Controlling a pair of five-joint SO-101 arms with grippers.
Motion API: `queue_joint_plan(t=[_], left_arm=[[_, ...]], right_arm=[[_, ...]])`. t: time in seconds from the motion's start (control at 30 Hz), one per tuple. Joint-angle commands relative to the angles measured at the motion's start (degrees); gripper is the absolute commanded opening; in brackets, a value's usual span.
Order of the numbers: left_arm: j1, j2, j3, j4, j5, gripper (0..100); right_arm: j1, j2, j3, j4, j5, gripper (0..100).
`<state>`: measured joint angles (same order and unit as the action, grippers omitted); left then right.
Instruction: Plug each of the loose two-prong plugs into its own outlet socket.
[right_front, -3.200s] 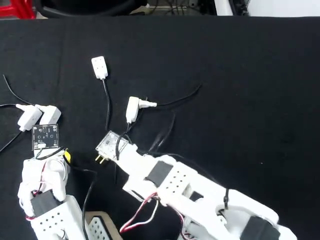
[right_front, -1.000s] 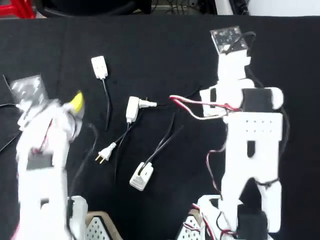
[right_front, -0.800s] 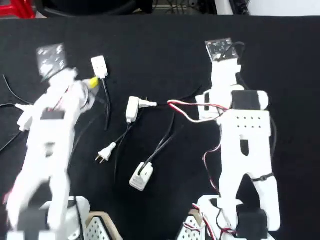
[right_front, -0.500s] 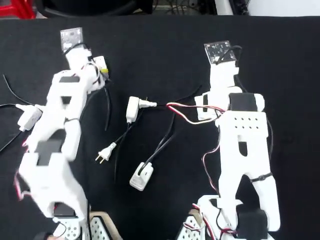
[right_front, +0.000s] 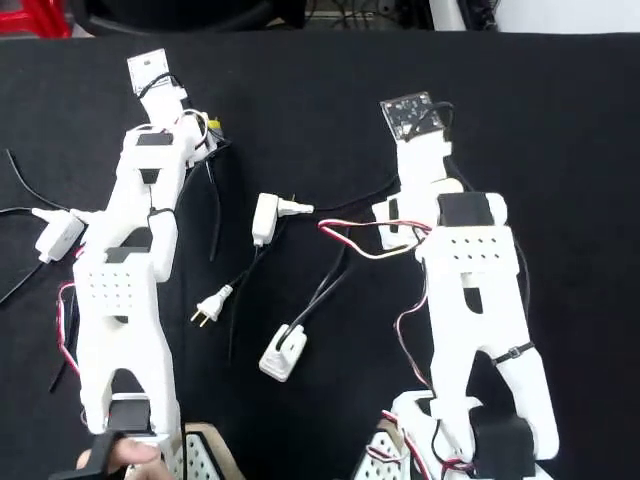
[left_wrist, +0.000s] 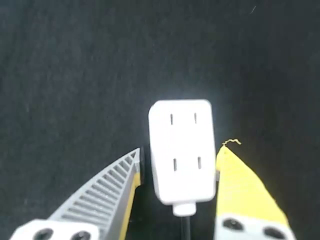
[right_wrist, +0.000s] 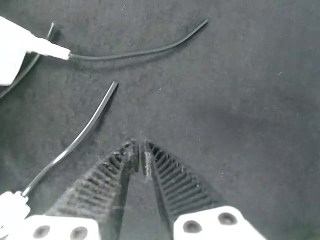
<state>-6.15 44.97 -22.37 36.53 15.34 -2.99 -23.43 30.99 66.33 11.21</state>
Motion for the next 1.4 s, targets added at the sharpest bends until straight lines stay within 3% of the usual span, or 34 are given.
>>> queue_joint_plan(t=[0.0, 0.13, 0.33, 0.53, 0.6, 0.67, 0.87, 0.97, 1.2, 1.37], left_arm=[[0.3, -0.5, -6.7, 6.6, 0.4, 24], [0.2, 2.8, -10.2, 9.0, 0.4, 24], [0.1, 8.2, -16.9, 9.4, 0.3, 10], [0.7, 8.7, -19.1, 15.1, -4.8, 7], [0.7, 7.6, -21.6, 20.6, -5.3, 2], [0.6, 5.9, -25.0, 28.8, -8.9, 4], [0.1, 3.2, -34.4, 54.1, -29.4, 3], [0.8, 2.9, -38.3, 64.3, -36.3, 3], [0.7, 2.1, -28.3, 64.4, -42.4, 3], [1.1, -6.4, -16.3, 63.8, -43.7, 3]], right_arm=[[-0.8, -0.1, -0.2, -0.9, 0.4, 1.5], [-0.9, -0.2, -0.2, -0.9, 0.4, 1.5], [-0.8, -0.2, -0.2, -0.9, 0.4, 1.4], [-0.7, -0.2, -0.2, -0.9, 0.4, 1.4], [-0.7, -0.2, -0.2, -0.9, 0.4, 1.4], [-0.7, -0.2, -0.2, -0.9, 0.4, 1.4], [-0.7, -0.1, -0.2, -1.0, 0.4, 1.4], [-0.7, -0.1, -0.2, -1.0, 0.4, 1.4], [-0.7, -0.1, -0.1, -0.9, 0.4, 1.4], [-0.7, -0.1, -0.1, -0.9, 0.7, 1.5]])
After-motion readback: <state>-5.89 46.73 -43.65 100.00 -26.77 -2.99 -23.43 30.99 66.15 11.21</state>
